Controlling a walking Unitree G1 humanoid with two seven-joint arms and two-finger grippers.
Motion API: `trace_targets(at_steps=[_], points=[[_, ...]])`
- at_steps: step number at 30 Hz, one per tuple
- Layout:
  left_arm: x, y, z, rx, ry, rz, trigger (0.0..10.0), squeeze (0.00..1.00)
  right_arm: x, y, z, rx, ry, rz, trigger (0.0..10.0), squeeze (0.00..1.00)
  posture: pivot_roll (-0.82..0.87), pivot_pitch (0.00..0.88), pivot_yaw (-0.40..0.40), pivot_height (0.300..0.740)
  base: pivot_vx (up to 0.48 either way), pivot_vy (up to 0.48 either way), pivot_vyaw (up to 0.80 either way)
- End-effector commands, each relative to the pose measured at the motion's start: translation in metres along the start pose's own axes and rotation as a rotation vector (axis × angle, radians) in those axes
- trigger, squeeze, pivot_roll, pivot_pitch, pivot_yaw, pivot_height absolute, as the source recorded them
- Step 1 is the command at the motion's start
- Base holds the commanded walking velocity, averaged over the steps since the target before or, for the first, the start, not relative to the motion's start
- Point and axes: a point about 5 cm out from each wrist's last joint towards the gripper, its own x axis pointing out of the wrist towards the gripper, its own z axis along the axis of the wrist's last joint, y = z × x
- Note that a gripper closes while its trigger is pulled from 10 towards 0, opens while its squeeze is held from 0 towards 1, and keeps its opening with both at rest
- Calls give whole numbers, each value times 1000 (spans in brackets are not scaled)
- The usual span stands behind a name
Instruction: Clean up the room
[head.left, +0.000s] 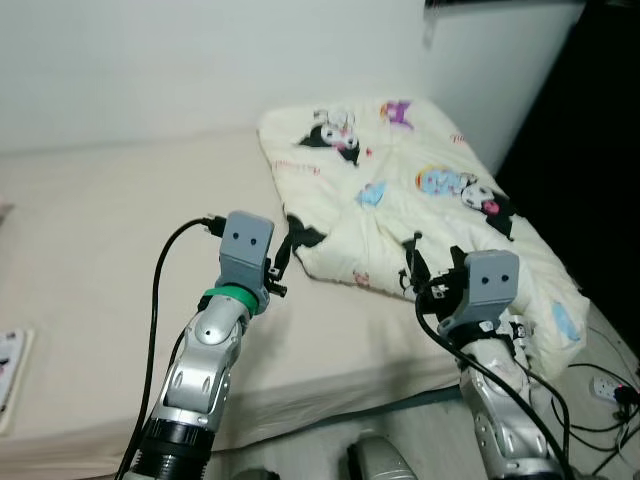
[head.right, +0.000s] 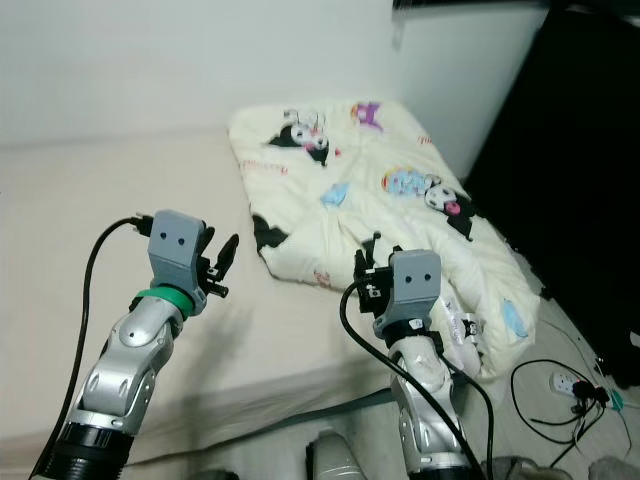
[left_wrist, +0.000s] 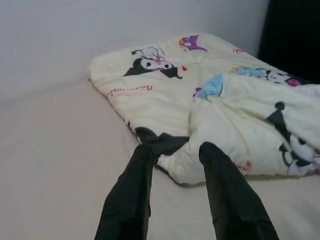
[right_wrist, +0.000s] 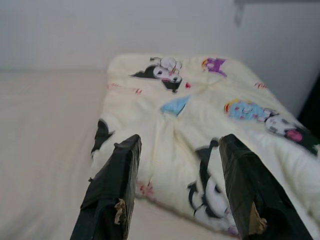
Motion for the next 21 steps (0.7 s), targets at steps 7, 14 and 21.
trace_targets(at_steps=[7,14,21], points=[[-1,-1,-6,6,31,-8,10000,0,-2,-5,-6,-3,34,-31,10000,0,-138,4,75,596,0,0,0],[-1,-1,-6,8,32,-14,10000,0,-2,-15,-1,15,18,-58,10000,0,-139,10,82,596,0,0,0],[-2,-1,-5,10,33,-20,10000,0,-3,-42,9,-70,-30,-183,10000,0,-139,20,88,596,0,0,0]])
